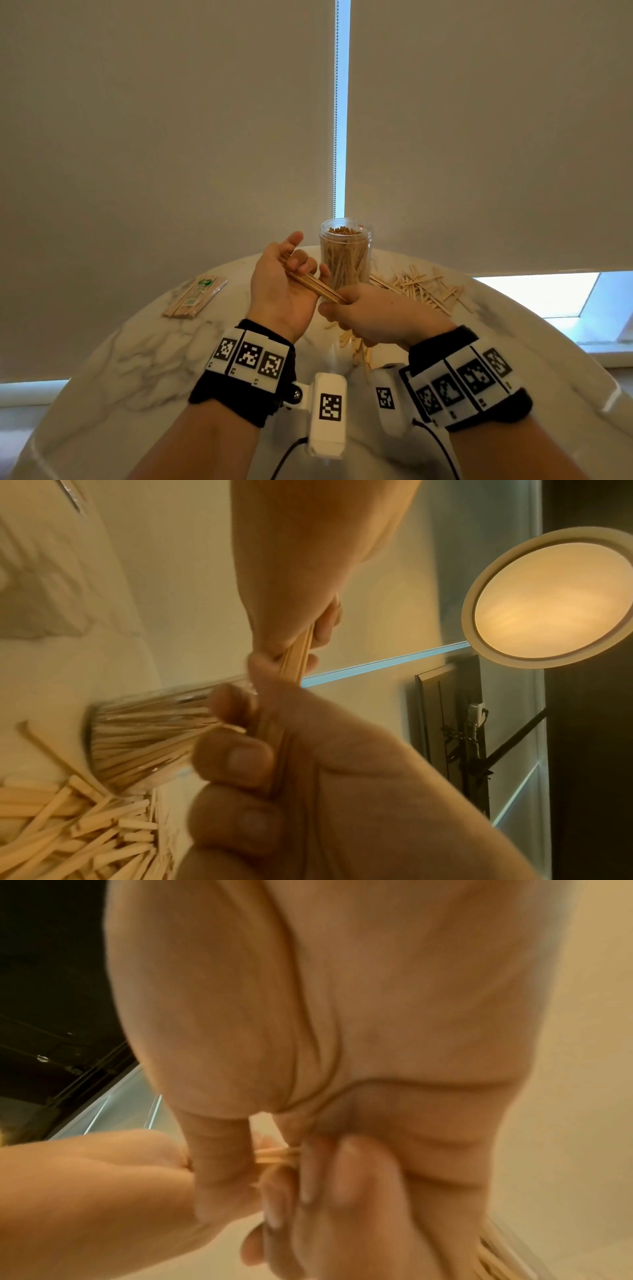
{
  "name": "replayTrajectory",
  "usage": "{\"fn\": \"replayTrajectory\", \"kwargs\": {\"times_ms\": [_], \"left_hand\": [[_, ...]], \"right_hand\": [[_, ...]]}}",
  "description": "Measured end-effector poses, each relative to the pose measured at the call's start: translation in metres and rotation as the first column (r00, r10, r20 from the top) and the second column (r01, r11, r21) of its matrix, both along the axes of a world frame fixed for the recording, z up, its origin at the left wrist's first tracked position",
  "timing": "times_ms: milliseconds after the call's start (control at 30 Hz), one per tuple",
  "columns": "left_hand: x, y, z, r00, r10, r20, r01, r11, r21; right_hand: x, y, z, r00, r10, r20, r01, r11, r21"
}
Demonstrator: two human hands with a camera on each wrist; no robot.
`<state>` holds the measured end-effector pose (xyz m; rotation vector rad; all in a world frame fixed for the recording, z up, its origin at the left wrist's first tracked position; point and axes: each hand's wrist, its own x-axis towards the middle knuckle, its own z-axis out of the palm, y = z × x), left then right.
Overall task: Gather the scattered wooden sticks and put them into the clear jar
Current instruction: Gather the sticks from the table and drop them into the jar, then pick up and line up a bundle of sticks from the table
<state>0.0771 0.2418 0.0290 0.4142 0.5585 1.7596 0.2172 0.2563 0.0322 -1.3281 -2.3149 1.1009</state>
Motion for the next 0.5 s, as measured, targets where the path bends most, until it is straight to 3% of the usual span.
{"fn": "replayTrajectory", "kwargs": {"times_ms": [133,300,433,500], "left_hand": [[-0.001,0.004,-0.003,0.999,-0.009,0.034,0.008,1.0,0.014],[0.002,0.01,-0.011,0.996,-0.076,0.047,0.074,0.997,0.032],[0.004,0.014,-0.014,0.986,0.015,-0.164,-0.028,0.997,-0.076],[0.004,0.022,-0.008,0.933,0.025,-0.359,-0.073,0.99,-0.119]], "right_hand": [[0.009,0.0,0.003,0.99,-0.034,-0.138,0.024,0.997,-0.071],[0.022,0.009,0.005,0.982,-0.114,-0.15,0.124,0.991,0.059],[0.04,0.014,0.015,0.949,-0.23,-0.217,0.259,0.959,0.114],[0.048,0.016,0.022,0.899,-0.323,-0.297,0.389,0.9,0.2]]}}
